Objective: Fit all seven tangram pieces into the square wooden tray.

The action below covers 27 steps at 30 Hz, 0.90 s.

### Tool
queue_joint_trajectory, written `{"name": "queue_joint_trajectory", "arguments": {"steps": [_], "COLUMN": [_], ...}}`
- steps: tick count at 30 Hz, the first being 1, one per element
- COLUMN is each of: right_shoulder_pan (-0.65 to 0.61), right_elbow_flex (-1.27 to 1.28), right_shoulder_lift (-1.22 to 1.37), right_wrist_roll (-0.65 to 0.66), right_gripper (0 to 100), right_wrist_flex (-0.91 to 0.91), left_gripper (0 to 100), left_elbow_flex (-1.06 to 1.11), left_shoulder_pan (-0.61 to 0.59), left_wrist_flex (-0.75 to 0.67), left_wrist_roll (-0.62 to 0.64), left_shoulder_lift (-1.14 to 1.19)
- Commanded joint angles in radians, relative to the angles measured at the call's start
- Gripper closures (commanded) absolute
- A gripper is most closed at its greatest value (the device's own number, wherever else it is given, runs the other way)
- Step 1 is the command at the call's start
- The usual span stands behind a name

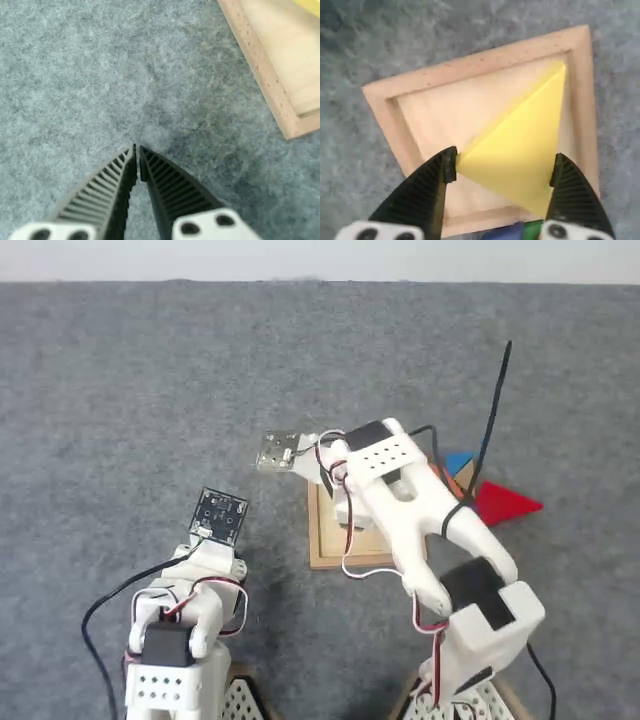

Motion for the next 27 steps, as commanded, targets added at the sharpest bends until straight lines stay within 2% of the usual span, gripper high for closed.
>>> {"name": "queue_joint_trajectory", "arguments": {"steps": [1, 8, 16, 22, 27], "right_shoulder_pan": [0.016, 0.018, 0.047, 0.061, 0.065], "right_elbow_flex": [-0.06, -0.064, -0.098, -0.112, -0.115], "right_shoulder_lift": [-0.007, 0.018, 0.024, 0.051, 0.047], "right_wrist_roll": [0.048, 0.052, 0.115, 0.118, 0.12], "right_gripper": [80.4, 80.2, 79.9, 64.6, 63.3], "right_wrist_flex": [-0.015, -0.018, -0.008, 0.012, 0.004], "left_gripper": [99, 99, 99, 99, 99], "left_elbow_flex": [-0.012, -0.012, -0.012, -0.012, -0.012], "left_shoulder_pan": [-0.005, -0.005, -0.005, -0.005, -0.005], "left_wrist_flex": [0.005, 0.005, 0.005, 0.005, 0.005], "left_wrist_roll": [0.008, 0.008, 0.008, 0.008, 0.008], "left_shoulder_lift": [-0.025, -0.025, -0.025, -0.025, -0.025]}}
